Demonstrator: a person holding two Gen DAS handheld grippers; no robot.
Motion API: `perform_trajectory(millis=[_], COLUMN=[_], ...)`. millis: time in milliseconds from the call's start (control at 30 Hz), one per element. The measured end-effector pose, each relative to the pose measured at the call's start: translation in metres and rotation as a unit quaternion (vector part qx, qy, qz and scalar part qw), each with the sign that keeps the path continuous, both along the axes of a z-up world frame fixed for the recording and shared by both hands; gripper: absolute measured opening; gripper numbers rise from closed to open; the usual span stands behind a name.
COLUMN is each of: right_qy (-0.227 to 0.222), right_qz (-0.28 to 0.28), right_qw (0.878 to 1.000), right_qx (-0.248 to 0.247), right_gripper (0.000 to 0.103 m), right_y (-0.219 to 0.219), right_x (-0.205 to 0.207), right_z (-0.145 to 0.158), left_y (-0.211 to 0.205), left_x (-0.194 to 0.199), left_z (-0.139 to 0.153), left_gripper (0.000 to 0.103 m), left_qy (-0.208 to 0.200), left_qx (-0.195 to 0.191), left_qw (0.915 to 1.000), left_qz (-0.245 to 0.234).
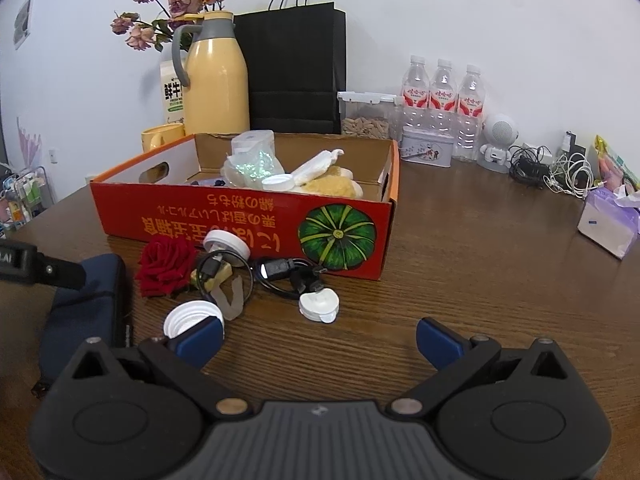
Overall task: Organize objects
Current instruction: 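Move the left tool over the navy blue pouch and close on it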
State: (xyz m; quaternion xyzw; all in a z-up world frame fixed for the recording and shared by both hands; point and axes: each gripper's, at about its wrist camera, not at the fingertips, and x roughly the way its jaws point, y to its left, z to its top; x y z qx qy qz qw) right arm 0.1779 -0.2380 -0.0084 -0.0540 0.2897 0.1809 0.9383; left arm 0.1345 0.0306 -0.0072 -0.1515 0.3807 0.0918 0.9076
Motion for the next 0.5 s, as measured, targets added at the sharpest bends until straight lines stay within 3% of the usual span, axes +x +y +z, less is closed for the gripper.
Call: perform_trajectory(millis=[100, 267, 500], right_qy=[0.0, -0.001, 0.001], right_qz=[0.001, 0.002, 0.003], right_qw=[1.0, 1.0, 1.0], right_qx=[0.001, 0.004, 0.007], right_gripper=[0.103, 0.103, 0.103], right_y=[0.0, -0.001, -0.004], right_x=[0.0, -0.002, -0.003], right_z=[0.0, 0.0, -0.001], left_y=[-0.014, -0.03, -0.026], left_x=[0.005, 0.009, 0.005], left_z=[-0.008, -0.012, -0.012], left_gripper=[0.103, 0.103, 0.103], left_qy=[0.027, 0.019, -0.007], left_qx=[-0.003, 0.013, 0.064], left_qw=[0.9994, 0.9993, 0.9962], left_qz=[0.021, 0.029, -0.06])
